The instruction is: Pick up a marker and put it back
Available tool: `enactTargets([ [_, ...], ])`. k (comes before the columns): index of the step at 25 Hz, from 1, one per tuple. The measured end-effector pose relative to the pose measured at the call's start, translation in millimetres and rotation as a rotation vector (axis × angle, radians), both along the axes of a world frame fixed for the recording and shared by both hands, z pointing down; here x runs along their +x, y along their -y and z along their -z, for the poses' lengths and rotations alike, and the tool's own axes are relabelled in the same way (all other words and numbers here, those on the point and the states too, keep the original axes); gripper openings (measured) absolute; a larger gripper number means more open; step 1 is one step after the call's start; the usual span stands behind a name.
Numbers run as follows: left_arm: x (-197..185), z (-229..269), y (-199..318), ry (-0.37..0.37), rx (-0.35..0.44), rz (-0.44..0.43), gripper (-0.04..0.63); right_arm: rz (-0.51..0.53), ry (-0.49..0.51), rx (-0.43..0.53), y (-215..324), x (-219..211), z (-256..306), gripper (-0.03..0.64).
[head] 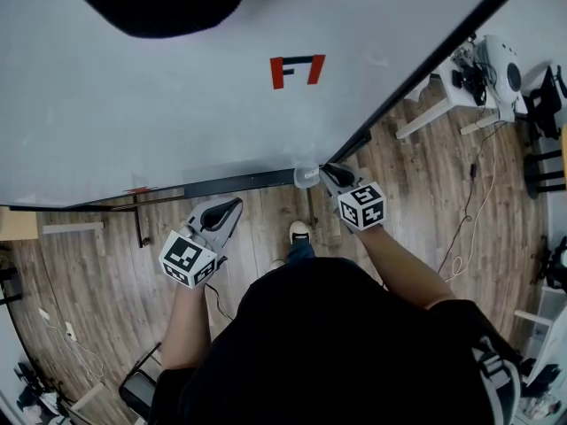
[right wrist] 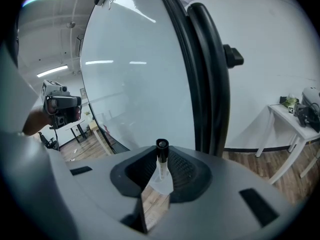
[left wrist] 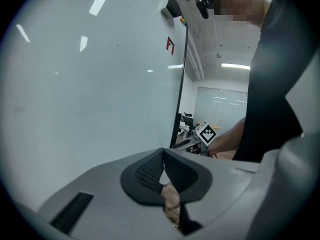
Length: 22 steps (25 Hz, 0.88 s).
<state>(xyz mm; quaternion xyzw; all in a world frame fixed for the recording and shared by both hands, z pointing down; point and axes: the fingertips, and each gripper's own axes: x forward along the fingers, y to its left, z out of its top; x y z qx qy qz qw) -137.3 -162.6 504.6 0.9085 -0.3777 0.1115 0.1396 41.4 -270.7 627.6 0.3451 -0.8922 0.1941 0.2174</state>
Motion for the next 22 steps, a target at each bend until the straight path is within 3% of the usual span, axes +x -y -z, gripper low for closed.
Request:
enactTargets([
  [22,-2.1,-9.5,-9.5,0.006,-0.038,-0.008,0.012,0.007,-0.032,-0.017,-2.6,-12.2,-32.0,0.063],
])
